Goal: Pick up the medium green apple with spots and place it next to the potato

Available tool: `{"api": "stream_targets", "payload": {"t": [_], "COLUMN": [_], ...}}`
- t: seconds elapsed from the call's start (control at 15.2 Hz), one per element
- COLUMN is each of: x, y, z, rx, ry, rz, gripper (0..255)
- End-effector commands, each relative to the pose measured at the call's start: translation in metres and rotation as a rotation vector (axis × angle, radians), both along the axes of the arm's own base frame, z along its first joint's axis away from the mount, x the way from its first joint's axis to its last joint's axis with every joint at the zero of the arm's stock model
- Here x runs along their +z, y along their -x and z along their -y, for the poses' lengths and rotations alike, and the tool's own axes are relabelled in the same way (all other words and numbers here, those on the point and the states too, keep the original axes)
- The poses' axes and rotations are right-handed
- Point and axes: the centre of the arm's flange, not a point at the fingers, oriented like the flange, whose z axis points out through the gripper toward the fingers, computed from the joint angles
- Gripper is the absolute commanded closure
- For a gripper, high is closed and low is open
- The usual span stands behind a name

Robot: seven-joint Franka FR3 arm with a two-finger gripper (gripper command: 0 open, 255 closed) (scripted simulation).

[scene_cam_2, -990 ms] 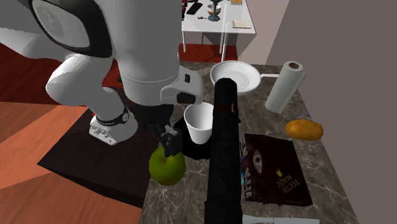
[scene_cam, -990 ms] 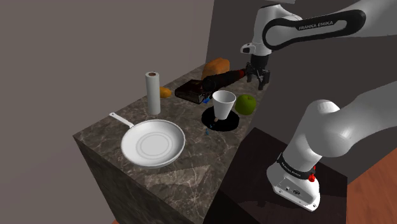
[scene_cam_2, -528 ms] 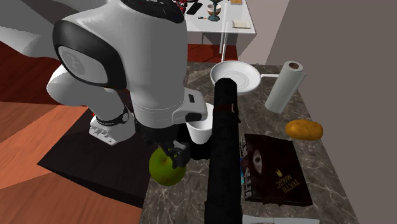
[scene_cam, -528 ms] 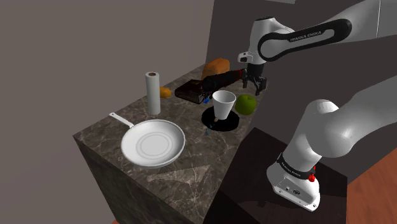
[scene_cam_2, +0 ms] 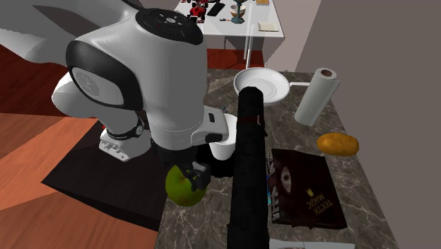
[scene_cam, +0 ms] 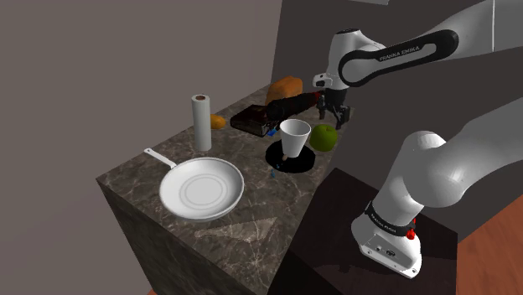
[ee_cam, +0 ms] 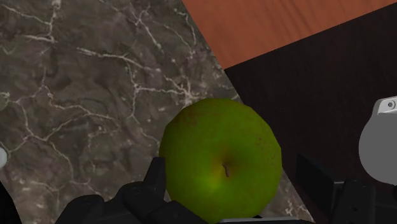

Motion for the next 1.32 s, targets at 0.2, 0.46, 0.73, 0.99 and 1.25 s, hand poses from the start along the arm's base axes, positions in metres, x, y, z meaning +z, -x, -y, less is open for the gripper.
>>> {"api": "stream_targets", "payload": {"t": [0.2, 0.46, 0.73, 0.99, 1.25], "x": [0.0, 0.0, 0.0, 0.021, 0.042], "y": [0.0, 0.0, 0.0, 0.0, 0.0], "z": [0.0, 0.0, 0.0, 0.0, 0.0], "rx": [0.0, 0.0, 0.0, 0.0, 0.0], "ry": [0.0, 0.0, 0.0, 0.0, 0.0], "rz": [0.0, 0.0, 0.0, 0.0, 0.0], "gripper": [255, 255, 255, 255, 255]}}
